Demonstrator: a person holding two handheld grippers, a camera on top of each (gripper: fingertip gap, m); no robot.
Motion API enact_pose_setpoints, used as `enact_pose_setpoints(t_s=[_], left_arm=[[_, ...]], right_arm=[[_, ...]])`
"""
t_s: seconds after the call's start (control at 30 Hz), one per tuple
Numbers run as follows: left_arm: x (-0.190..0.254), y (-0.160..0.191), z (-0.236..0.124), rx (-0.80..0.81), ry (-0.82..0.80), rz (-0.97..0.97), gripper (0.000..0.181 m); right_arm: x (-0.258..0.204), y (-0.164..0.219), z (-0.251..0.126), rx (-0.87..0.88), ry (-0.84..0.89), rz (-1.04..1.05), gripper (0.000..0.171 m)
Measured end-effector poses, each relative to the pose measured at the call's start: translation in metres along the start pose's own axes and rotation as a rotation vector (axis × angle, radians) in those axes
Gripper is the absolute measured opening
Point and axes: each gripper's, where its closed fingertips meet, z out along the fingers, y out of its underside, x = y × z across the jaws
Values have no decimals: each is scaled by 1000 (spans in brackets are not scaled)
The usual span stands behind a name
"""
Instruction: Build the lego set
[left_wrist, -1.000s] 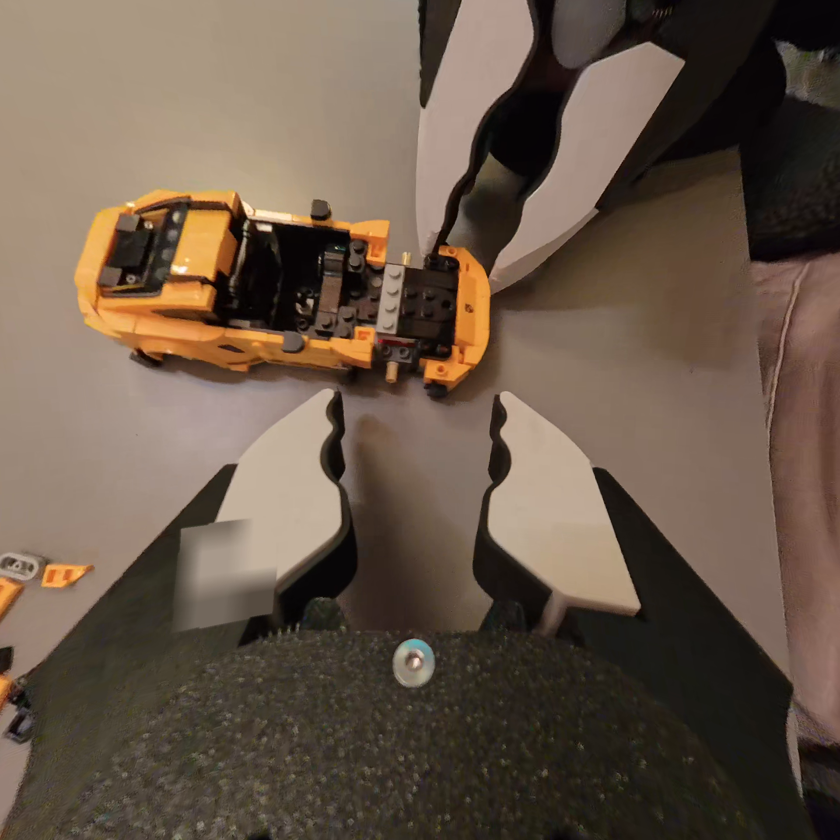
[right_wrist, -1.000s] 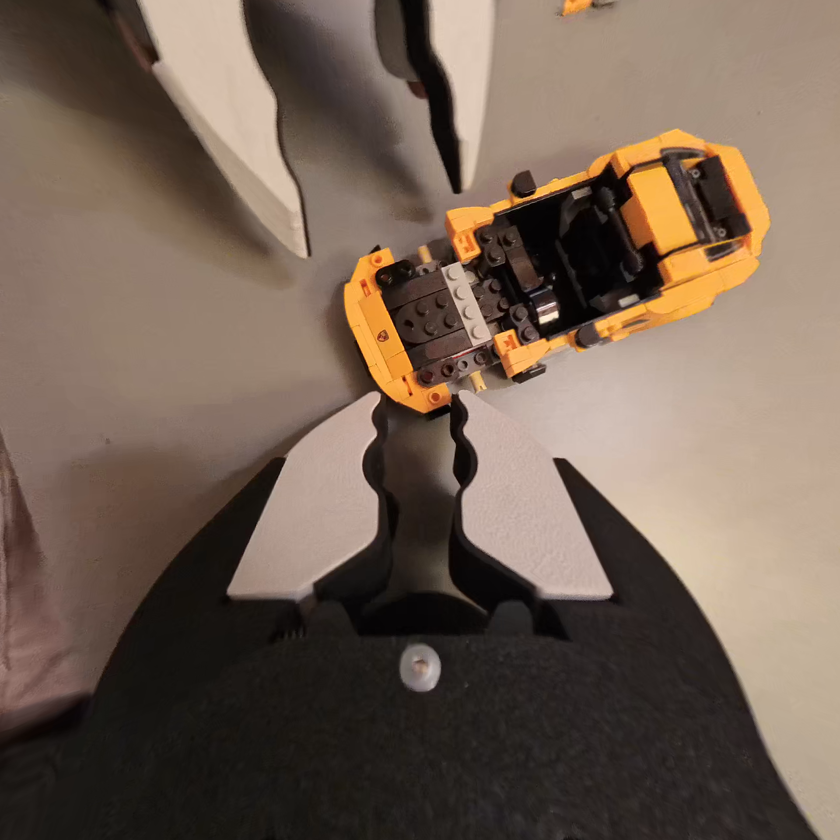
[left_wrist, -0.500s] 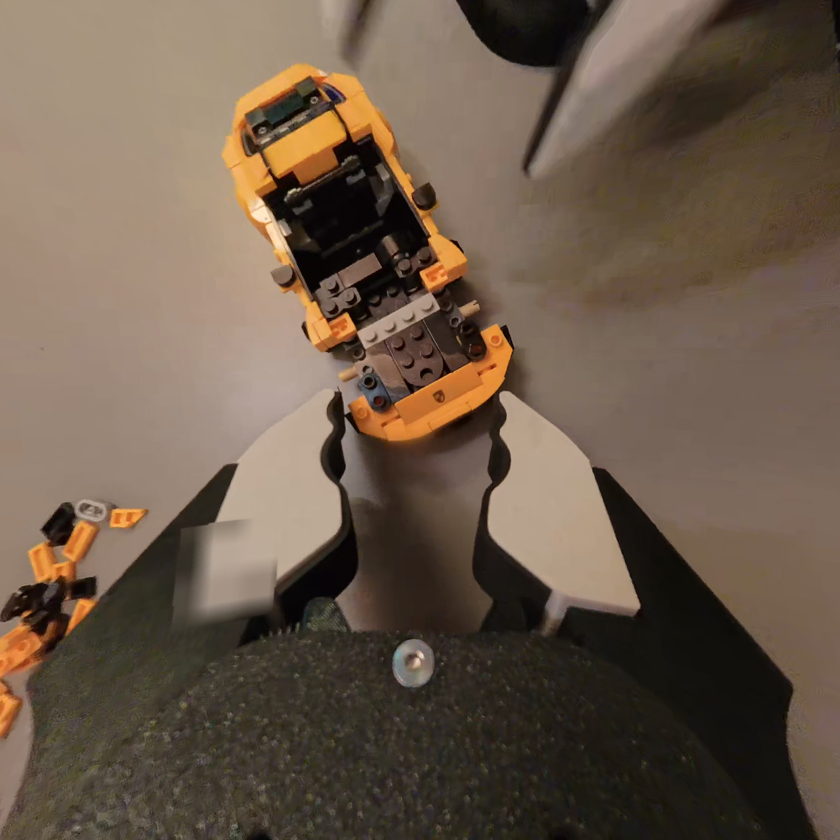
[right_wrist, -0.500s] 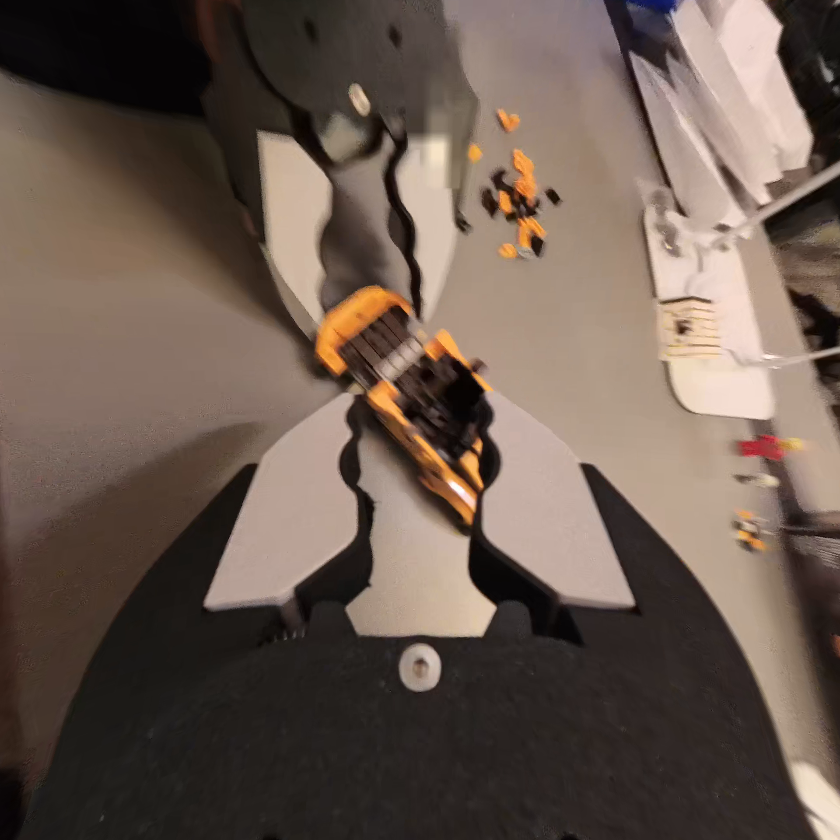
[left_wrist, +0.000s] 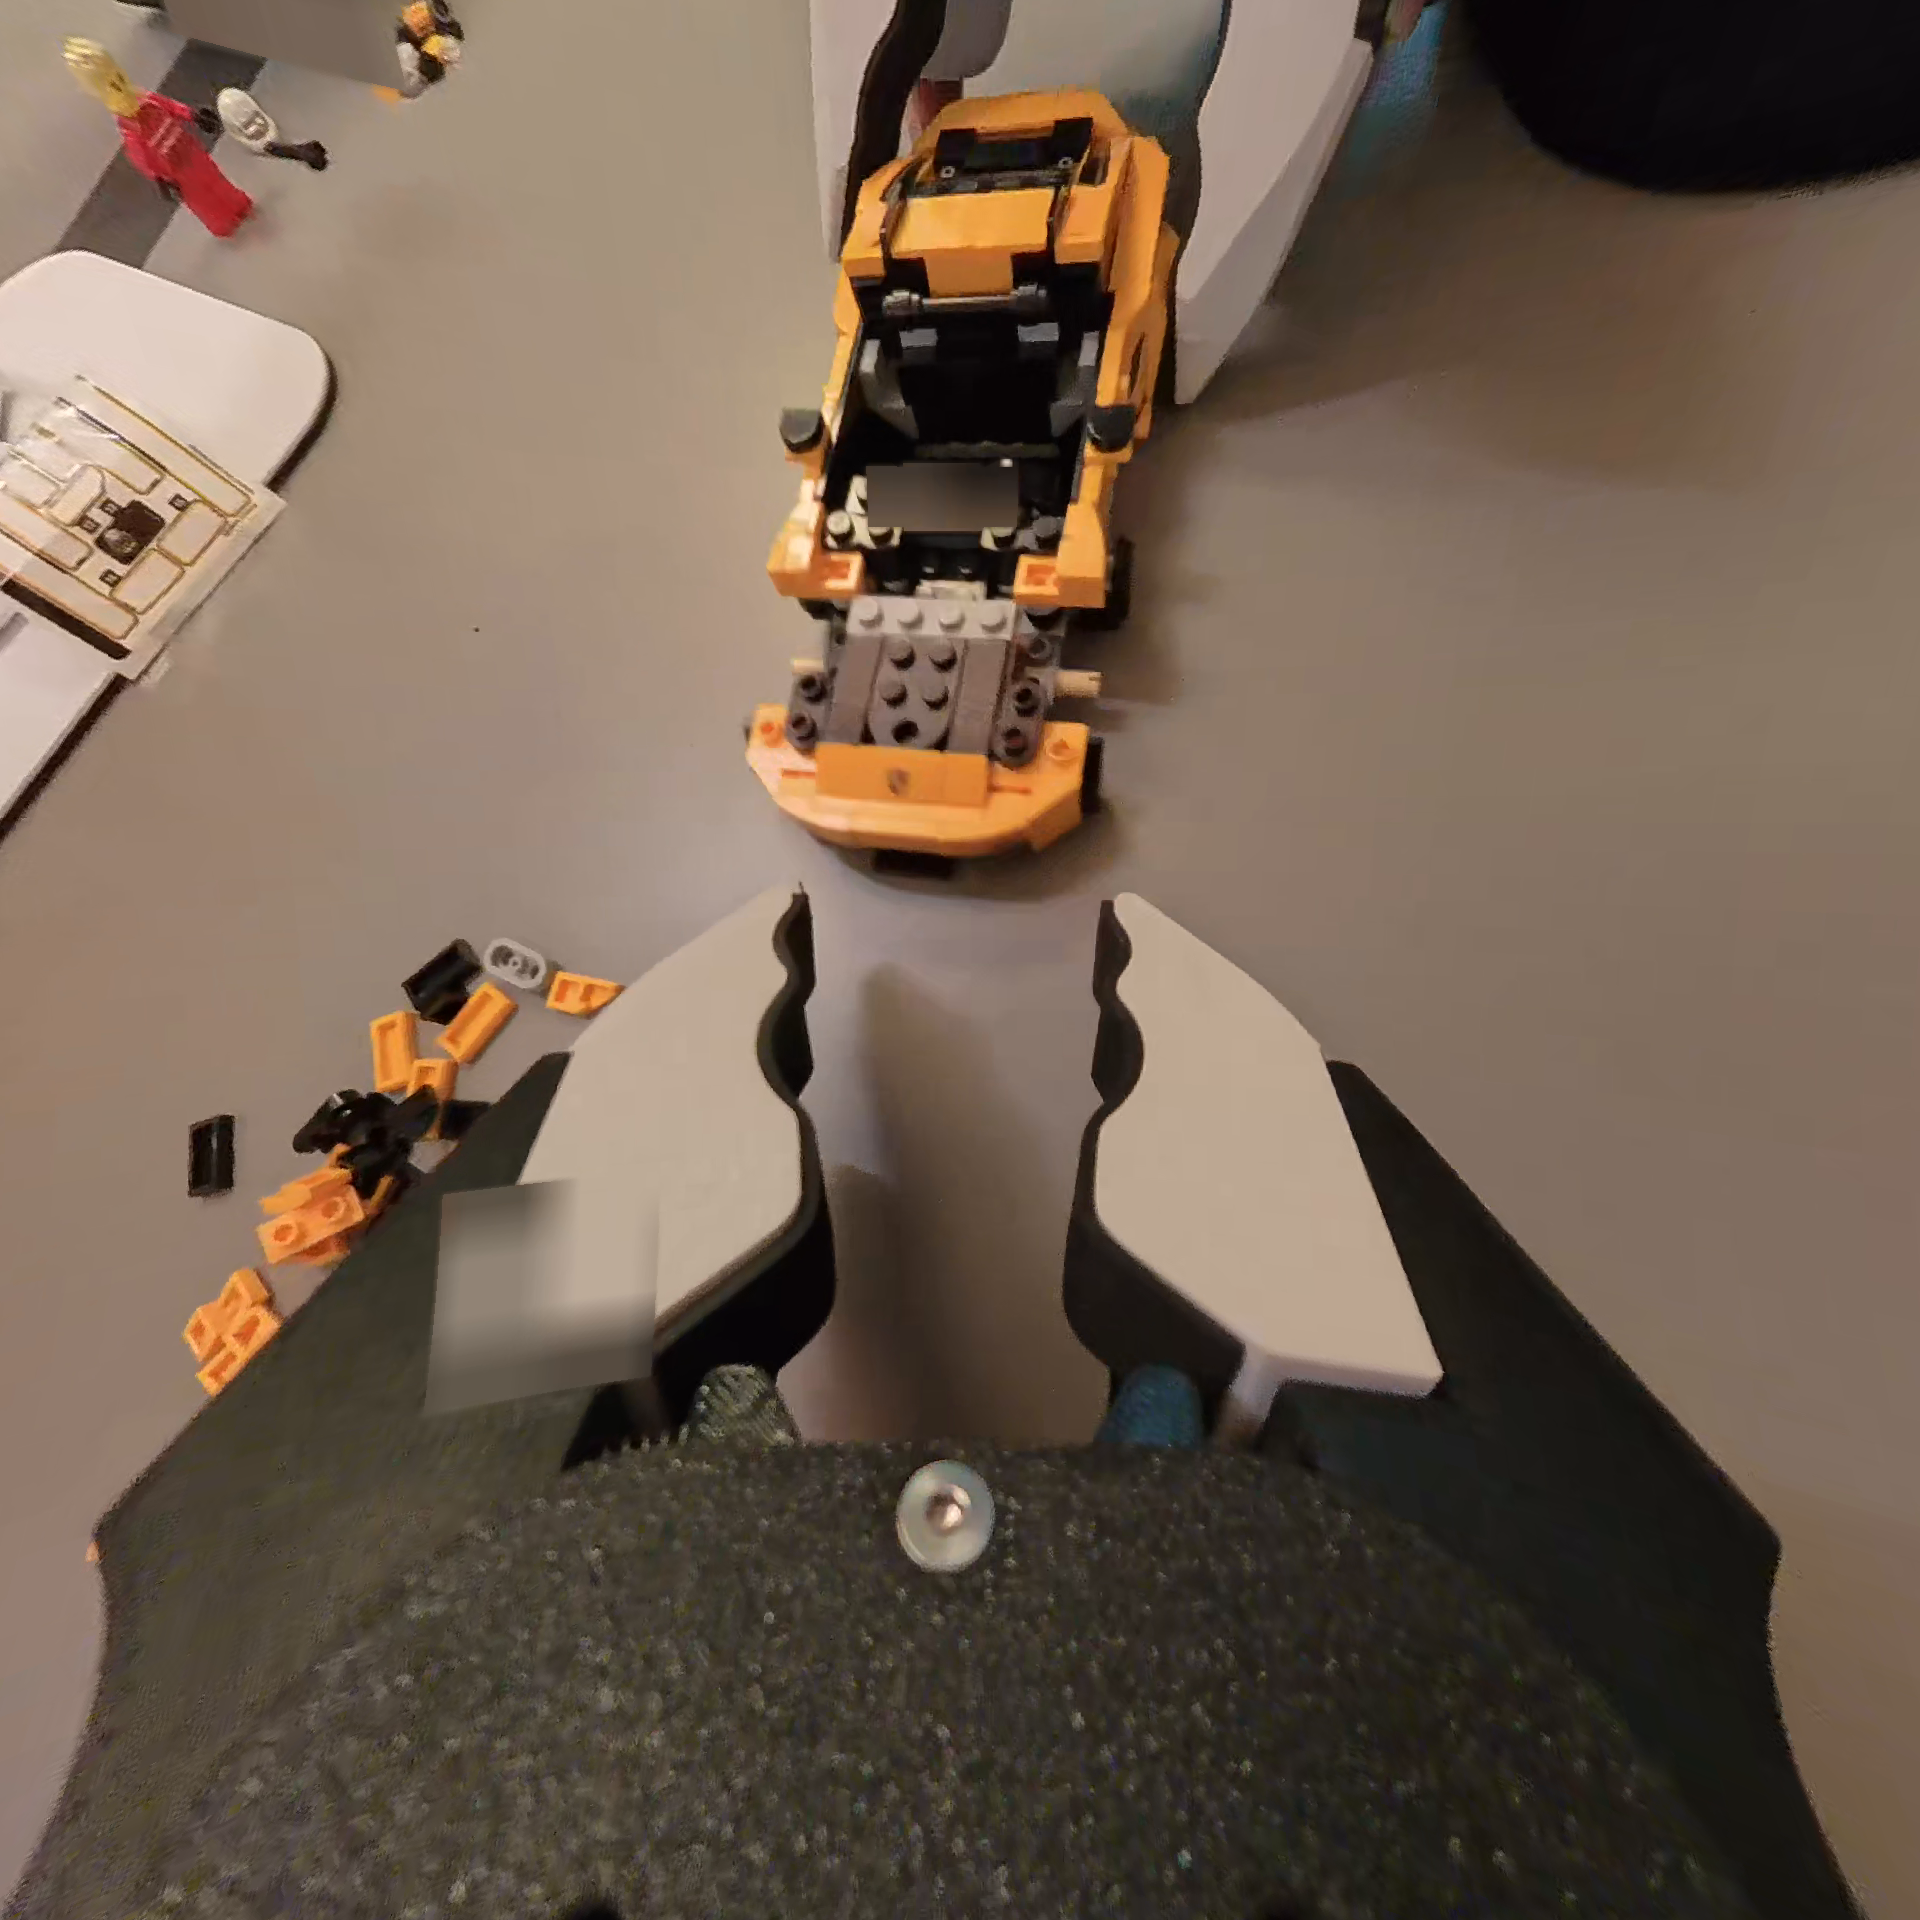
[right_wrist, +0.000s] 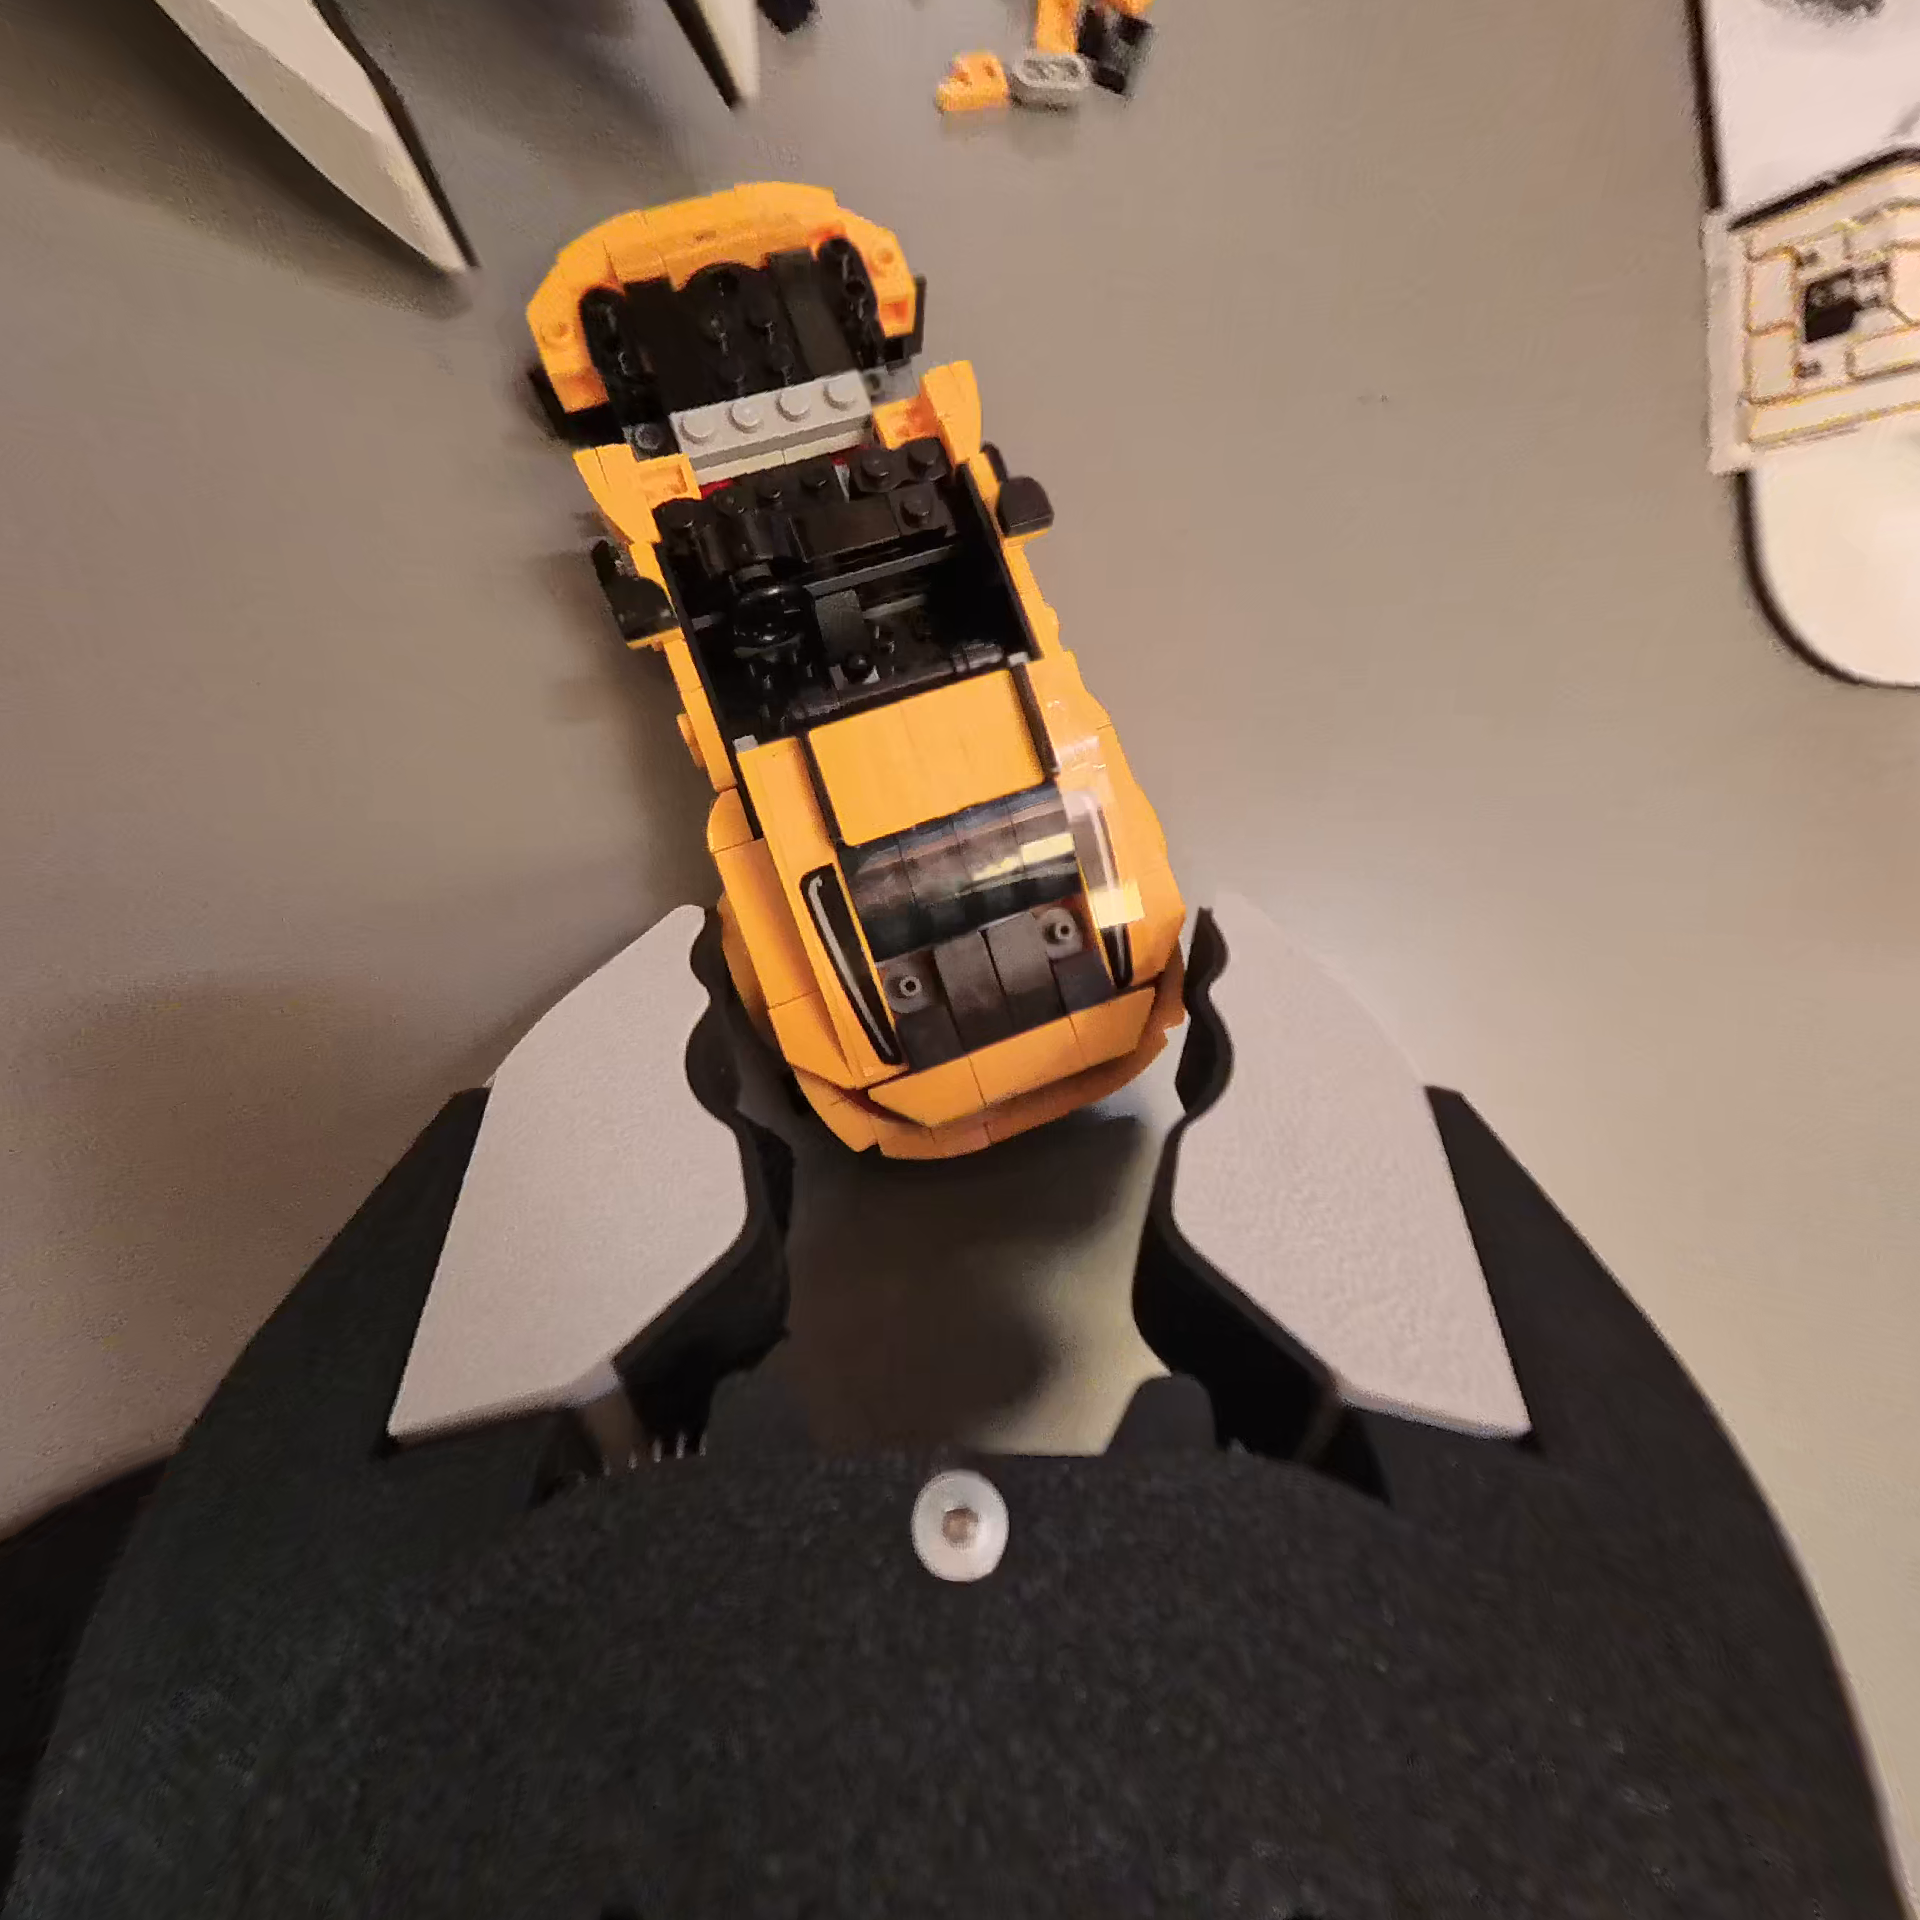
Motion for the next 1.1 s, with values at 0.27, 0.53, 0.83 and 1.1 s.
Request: enact_pose_setpoints(t_s=[0.27,0.53,0.83,1.1], left_arm=[[-47,-45,-2,207,-63,-112,49],[-143,-81,-14,449,-256,-280,40],[-178,-51,-82,610,-486,-424,2],[-165,-60,-74,590,-468,-349,0]], right_arm=[[32,7,2,-146,-71,-69,84],[59,6,-9,-13,13,-2,73],[142,-64,-88,578,478,149,52],[280,-140,-154,531,978,-2,1]])
